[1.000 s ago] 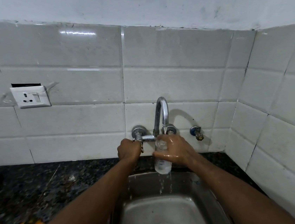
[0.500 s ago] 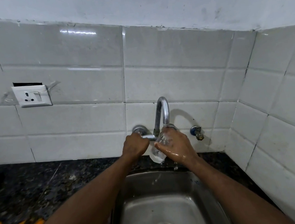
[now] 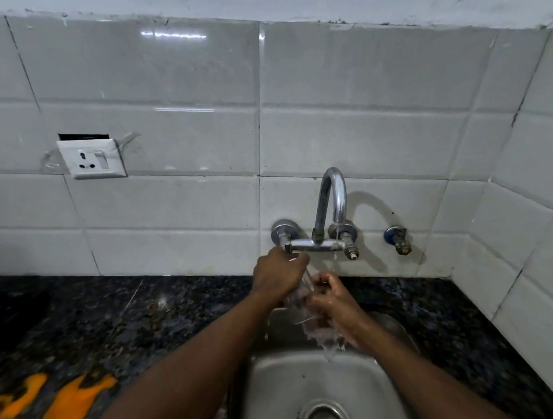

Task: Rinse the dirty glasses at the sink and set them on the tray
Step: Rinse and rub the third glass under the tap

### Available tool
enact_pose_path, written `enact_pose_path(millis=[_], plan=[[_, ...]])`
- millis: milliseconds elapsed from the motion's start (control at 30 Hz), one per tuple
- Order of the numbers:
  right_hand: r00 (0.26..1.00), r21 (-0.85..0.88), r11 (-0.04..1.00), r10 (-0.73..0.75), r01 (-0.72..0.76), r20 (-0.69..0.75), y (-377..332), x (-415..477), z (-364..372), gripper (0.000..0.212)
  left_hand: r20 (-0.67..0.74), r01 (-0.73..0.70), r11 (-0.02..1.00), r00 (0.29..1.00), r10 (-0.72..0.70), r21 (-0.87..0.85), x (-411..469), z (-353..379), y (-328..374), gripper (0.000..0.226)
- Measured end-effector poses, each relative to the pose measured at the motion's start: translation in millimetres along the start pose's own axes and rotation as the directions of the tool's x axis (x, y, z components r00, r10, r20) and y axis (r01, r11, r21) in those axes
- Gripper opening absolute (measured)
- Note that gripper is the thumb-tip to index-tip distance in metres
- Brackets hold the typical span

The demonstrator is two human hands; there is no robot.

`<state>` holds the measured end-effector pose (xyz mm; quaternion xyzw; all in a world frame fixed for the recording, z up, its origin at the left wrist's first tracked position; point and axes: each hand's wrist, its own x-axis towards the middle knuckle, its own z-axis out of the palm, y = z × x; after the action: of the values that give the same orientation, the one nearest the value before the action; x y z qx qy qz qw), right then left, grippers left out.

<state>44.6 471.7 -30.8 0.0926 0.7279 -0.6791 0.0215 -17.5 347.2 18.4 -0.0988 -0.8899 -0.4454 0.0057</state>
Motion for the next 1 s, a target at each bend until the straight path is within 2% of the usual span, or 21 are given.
enact_pose_path(millis=[167,200,267,367,533,633,700,767,833,900,967,1000], plan=[[0.996,-0.335,0.941,-0.025,0.051,0.080,-10.5,18.6,29.7,0.080,0.035,-0.141,0.946,0.990,0.136,0.293,-0.2,-20.6,-7.7,0.042],[0.996,-0.357,0.933,-0.029,0.055,0.080,-12.1,23.9,36.6,0.080,0.052,-0.152,0.935,0.988,0.143,0.320,0.7,-25.7,-10.9,0.041],[0.993,-0.343,0.936,-0.046,0.082,0.110,-17.3,30.5,53.6,0.059,0.072,-0.148,0.927,0.989,0.131,0.346,2.9,-39.7,-20.3,0.044],[0.986,-0.336,0.929,-0.124,0.153,0.108,-21.6,43.1,77.3,0.046,0.066,-0.112,0.945,0.993,0.096,0.309,7.4,-64.1,-36.1,0.052],[0.989,-0.315,0.938,-0.138,0.147,0.052,-18.2,65.7,127.9,0.064,-0.002,-0.001,0.995,1.000,0.001,0.103,16.2,-113.0,-74.0,0.064],[0.979,-0.283,0.939,-0.202,0.197,0.011,-22.1,70.8,161.5,0.064,-0.063,0.016,0.993,0.998,-0.009,0.116,20.5,-144.0,-102.6,0.057],[0.976,-0.261,0.941,-0.216,0.218,0.035,-24.7,76.0,183.4,0.062,-0.089,0.030,0.991,0.996,-0.019,0.128,21.9,-164.4,-121.3,0.051],[0.972,-0.263,0.936,-0.233,0.236,0.045,-24.9,81.3,205.9,0.067,-0.106,0.038,0.995,0.994,-0.028,0.091,20.3,-184.8,-136.7,0.059],[0.971,-0.253,0.937,-0.234,0.239,0.050,-23.4,88.2,227.8,0.073,-0.132,0.046,0.999,0.990,-0.048,-0.022,17.6,-204.7,-149.3,0.066],[0.972,-0.252,0.939,-0.224,0.235,0.072,-23.3,94.0,248.9,0.076,-0.163,0.070,0.996,0.984,-0.079,-0.060,17.9,-224.8,-166.5,0.049],[0.972,-0.246,0.941,-0.217,0.233,0.093,-24.5,97.3,268.0,0.078,-0.195,0.109,0.994,0.974,-0.111,-0.022,18.2,-242.7,-185.2,0.026],[0.972,-0.243,0.942,-0.213,0.232,0.103,-24.8,100.3,278.9,0.079,-0.211,0.132,0.991,0.969,-0.129,0.003,18.0,-251.5,-196.6,0.021]])
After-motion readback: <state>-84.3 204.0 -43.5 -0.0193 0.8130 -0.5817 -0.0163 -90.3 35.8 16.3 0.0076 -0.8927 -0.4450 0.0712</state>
